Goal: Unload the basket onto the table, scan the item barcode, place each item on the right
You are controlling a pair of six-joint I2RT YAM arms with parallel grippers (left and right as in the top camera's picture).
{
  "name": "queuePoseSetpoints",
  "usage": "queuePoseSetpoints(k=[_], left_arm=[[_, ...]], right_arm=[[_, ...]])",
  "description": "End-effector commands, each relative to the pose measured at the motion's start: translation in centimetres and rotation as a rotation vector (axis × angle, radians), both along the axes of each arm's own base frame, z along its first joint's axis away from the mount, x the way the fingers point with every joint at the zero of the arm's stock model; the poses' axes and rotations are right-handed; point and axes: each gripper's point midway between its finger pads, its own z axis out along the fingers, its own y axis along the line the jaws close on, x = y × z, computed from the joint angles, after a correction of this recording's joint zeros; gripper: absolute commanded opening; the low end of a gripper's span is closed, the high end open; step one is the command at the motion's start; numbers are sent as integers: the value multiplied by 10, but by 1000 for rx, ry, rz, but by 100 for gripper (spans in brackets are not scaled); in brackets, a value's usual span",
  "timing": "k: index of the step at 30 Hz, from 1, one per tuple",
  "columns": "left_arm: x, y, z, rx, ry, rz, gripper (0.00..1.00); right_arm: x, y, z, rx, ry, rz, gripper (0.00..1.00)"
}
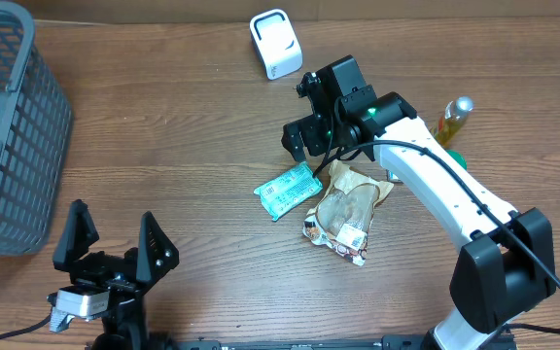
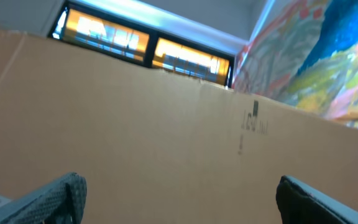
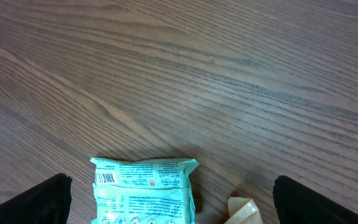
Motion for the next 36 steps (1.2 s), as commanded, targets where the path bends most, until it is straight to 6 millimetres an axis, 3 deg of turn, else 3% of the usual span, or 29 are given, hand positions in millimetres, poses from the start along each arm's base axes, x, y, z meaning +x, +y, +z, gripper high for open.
queuePoseSetpoints(k=[1, 7, 11, 19, 29, 36], left_arm=[[3, 5, -15, -22, 3, 18, 100], [12, 6, -25, -20, 55, 30, 100], [28, 9, -46, -28, 161, 48, 100], [61, 15, -121, -30, 498, 88, 100], [68, 22, -199, 48, 821, 161, 100], [68, 18, -199, 201, 817, 188, 99]], right_arm=[[1, -1, 0, -2, -5, -7, 100], [1, -1, 0, -2, -5, -7, 100], [1, -1, 0, -2, -5, -7, 100], [1, -2, 0, -2, -5, -8, 100], [1, -2, 0, -2, -5, -8, 100], [1, -1, 0, -2, -5, -7, 100]])
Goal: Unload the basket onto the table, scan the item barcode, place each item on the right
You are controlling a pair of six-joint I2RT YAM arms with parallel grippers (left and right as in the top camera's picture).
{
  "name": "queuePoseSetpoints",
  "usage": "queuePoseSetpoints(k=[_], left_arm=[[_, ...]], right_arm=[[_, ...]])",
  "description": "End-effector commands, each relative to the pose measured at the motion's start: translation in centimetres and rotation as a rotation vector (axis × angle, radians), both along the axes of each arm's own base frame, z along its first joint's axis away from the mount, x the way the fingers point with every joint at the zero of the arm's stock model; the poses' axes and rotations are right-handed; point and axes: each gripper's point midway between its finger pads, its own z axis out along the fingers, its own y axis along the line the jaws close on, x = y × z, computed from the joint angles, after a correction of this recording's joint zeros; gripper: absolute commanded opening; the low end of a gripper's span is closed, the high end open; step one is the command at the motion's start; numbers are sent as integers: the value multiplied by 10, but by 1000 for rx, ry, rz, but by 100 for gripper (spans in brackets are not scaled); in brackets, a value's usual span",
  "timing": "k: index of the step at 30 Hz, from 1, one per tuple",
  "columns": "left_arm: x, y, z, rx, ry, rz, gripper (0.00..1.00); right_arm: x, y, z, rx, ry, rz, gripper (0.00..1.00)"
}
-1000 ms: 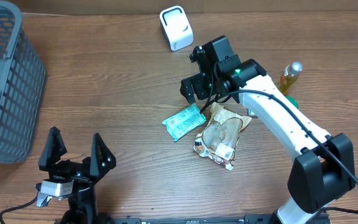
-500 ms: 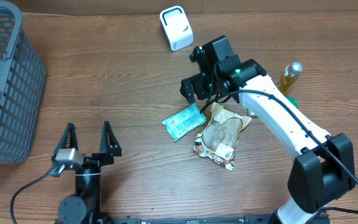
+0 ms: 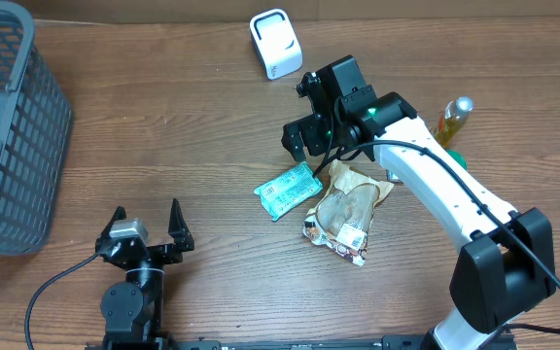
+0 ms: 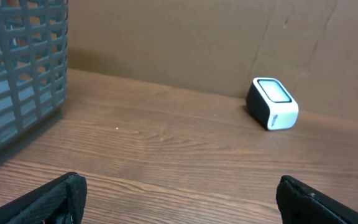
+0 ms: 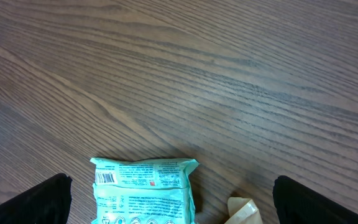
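A teal snack packet (image 3: 288, 190) lies flat mid-table, its barcode side up at the bottom of the right wrist view (image 5: 145, 190). My right gripper (image 3: 302, 144) hangs open just above the packet's far end (image 5: 169, 202), nothing between its fingers. The white barcode scanner (image 3: 275, 44) stands at the table's back edge and shows in the left wrist view (image 4: 272, 104). My left gripper (image 3: 146, 226) is open and empty at the front left, levelled along the table toward the scanner (image 4: 179, 199).
A crumpled brown snack bag (image 3: 346, 214) touches the packet's right side (image 5: 241, 211). A bottle (image 3: 453, 122) stands behind the right arm. A grey basket (image 3: 8, 126) fills the far left (image 4: 17, 81). A cardboard wall backs the table.
My left gripper was tilted up at the cardboard wall and lights. Now it is level, facing along the table at the scanner and basket, and sits further right. The right arm has not moved.
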Motion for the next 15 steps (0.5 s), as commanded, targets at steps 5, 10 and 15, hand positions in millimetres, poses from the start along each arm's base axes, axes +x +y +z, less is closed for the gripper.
queuePoseSetpoints(k=[5, 10, 15], left_arm=[[0, -3, 0, 105, 2, -22, 100], [0, -3, 0, 94, 1, -21, 100], [0, -2, 0, 94, 1, -20, 100]], right_arm=[[1, -1, 0, -2, -5, -8, 100], [1, -1, 0, -2, -5, -7, 100], [1, -1, 0, -2, -5, -7, 100]])
